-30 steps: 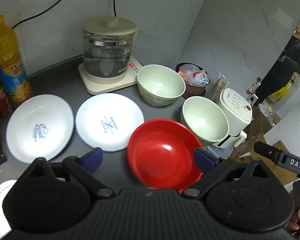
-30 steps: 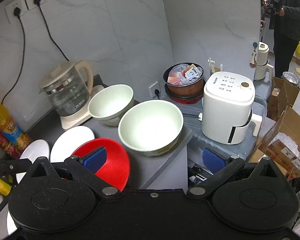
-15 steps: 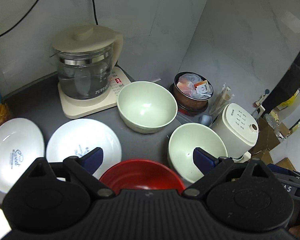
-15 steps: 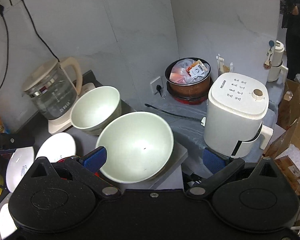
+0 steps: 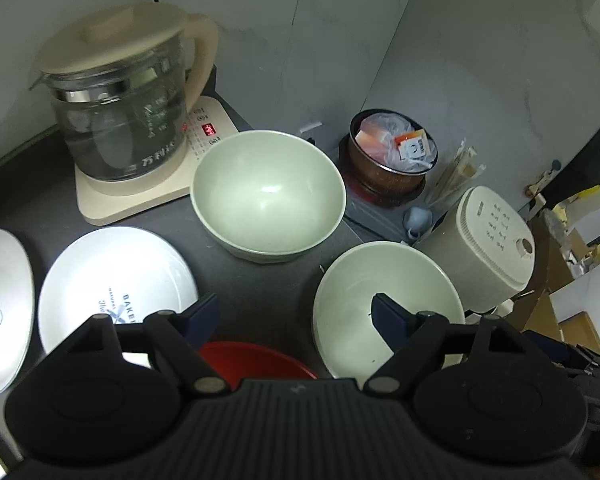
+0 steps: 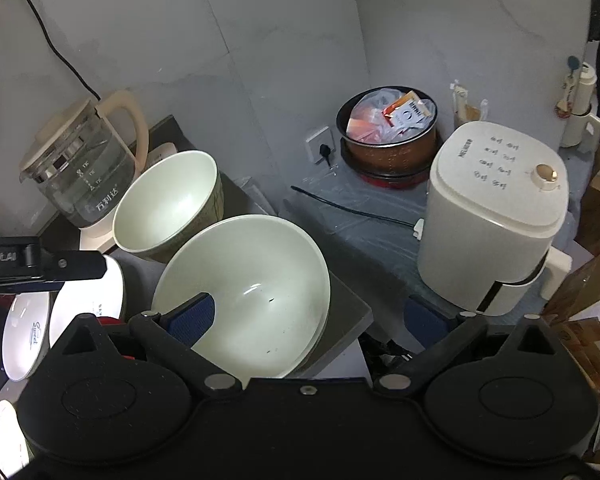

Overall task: Organize plates and bowls
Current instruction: 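Grasp the rim of the large cream bowl with the right tool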

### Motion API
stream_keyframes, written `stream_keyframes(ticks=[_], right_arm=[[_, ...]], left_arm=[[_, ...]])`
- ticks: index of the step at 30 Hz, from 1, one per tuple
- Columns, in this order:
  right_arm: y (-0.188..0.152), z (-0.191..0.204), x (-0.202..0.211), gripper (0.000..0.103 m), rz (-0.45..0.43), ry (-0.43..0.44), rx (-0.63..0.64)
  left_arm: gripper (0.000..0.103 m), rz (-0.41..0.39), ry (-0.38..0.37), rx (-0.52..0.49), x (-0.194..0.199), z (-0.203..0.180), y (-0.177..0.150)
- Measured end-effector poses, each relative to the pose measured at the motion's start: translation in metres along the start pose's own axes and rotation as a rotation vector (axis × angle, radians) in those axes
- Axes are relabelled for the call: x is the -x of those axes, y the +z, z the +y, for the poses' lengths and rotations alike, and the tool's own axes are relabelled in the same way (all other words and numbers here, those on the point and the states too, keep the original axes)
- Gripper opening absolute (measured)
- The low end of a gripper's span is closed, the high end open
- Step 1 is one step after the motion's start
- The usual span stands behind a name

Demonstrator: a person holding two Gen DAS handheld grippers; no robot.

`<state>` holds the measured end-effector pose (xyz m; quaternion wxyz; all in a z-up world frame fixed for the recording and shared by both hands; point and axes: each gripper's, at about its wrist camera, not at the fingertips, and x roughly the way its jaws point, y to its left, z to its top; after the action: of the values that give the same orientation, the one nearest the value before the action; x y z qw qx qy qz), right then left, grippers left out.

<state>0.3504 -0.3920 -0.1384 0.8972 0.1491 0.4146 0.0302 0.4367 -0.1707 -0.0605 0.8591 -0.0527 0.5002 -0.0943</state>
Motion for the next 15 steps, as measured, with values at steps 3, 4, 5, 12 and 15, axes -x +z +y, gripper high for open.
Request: stream_keyframes(ticks=[3,4,5,12,15], right_arm=[[0.003,-0.002,-0.010,0.083,0.030,0.005,-0.006],[0.002,-0.002,-0.013,0.080,0.035,0.009,-0.006],[0.002,-0.002,-0.015,0.079,0.039,0.013,-0.003],[-0.002,-0.006,-0.035,0.055,0.095,0.024,-0.021],[-0.003,-0.006,-0.042,0.045,0.121,0.029,-0.033]], left_arm=[[0.068,0.030,0.002,0.007,-0.013,-0.003,0.003],[0.066,0.035,0.004,0.010,-0.017,-0.004,0.003],[0.061,0.041,0.004,0.012,-0.020,-0.005,0.003],[0.047,0.090,-0.002,0.020,-0.045,-0.009,0.003],[0.042,0.111,0.006,0.038,-0.056,-0.008,0.003]])
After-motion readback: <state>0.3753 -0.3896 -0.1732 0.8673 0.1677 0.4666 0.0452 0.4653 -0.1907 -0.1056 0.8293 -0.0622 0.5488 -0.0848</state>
